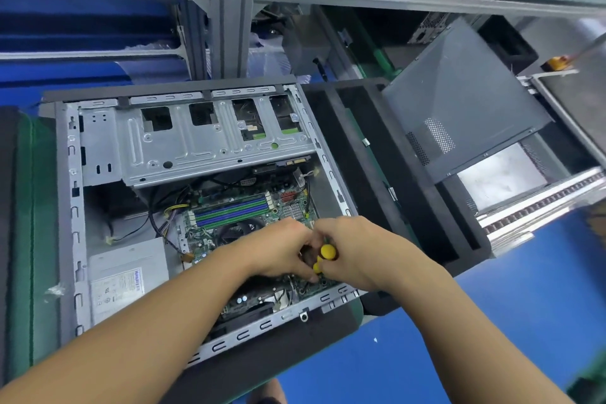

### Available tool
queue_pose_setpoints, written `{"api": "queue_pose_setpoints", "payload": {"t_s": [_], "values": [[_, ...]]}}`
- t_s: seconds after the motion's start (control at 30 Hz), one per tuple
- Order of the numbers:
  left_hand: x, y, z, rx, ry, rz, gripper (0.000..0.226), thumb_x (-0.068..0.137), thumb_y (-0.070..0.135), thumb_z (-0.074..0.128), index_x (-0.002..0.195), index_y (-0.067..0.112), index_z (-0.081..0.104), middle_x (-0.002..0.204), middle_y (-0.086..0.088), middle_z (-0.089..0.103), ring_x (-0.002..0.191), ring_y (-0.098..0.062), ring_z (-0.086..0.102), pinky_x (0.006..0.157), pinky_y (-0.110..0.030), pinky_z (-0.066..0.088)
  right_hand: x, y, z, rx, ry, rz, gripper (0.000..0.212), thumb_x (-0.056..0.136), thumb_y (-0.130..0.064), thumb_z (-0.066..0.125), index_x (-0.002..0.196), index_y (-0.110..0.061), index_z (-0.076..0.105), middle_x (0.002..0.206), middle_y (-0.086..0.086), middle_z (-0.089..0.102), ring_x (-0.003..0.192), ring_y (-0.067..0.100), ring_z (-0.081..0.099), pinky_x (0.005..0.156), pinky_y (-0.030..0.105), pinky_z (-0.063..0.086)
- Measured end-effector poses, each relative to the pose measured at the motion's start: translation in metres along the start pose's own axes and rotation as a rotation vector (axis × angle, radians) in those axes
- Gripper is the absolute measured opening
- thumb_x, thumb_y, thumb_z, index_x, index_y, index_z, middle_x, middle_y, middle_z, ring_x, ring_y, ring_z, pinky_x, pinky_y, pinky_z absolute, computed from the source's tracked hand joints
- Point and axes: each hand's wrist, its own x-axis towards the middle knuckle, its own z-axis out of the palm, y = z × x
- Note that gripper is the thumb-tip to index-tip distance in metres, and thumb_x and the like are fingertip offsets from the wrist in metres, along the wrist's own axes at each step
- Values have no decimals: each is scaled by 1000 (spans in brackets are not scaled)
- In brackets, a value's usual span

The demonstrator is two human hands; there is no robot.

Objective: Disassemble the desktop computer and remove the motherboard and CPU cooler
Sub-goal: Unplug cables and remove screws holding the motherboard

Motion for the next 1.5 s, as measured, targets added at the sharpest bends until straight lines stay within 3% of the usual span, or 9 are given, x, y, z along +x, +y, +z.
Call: {"api": "queue_pose_setpoints", "payload": {"t_s": [0.1,0.2,0.4,0.57,0.87,1.07,1.3,1.4,1.5], "values": [[0,3,1,-23,2,19,28,73,33,85,88,24,63,77,10,66,71,-2,58,69,-28,48,-1,-1,4,24,85,95,26,93,-44,60,95,-20,50,83,0,54,68,19,53,51,30,36],[0,4,1,-17,-15,5,32,73,35,86,92,21,65,83,6,68,78,-10,62,73,-32,51,0,-5,8,8,124,80,16,96,-34,59,94,-22,49,87,1,52,76,25,54,50,29,34],[-1,2,2,23,-6,-38,32,76,33,84,65,28,54,61,12,53,57,9,51,48,-12,33,-1,-7,6,22,23,52,20,92,-13,57,101,-31,58,102,-4,43,89,23,57,77,39,51],[2,7,1,0,3,-33,28,68,32,88,75,21,64,70,5,63,68,-12,59,61,-29,46,-1,-7,12,55,190,176,26,94,-46,58,95,-21,50,85,0,55,71,22,53,52,31,38],[2,4,2,50,-2,-29,27,73,34,86,71,26,60,57,17,52,55,9,51,48,-11,32,-3,-8,7,55,101,98,14,90,-14,57,102,-21,55,102,0,50,88,25,57,66,35,46],[2,6,3,-31,35,-44,35,64,38,90,86,22,67,78,5,67,80,-14,61,72,-32,51,2,-10,13,35,188,219,31,92,-49,58,91,-21,46,79,-3,46,60,15,46,48,29,31],[1,3,-1,3,-5,-24,25,73,30,86,73,27,61,67,15,59,62,8,53,53,-10,34,1,-7,11,27,120,96,17,89,-12,60,100,-23,53,97,-1,44,78,22,49,53,27,31],[1,5,1,22,18,-26,31,69,35,88,71,30,57,64,15,56,61,6,52,52,-12,35,-1,-5,14,119,111,113,18,87,-23,65,101,-24,53,105,-1,50,86,22,55,66,32,45],[3,6,4,-12,25,-21,34,67,36,89,84,25,63,74,7,64,71,-8,58,66,-29,49,-2,-6,18,124,191,214,28,91,-44,61,96,-20,47,90,1,54,72,21,53,53,31,39]]}}
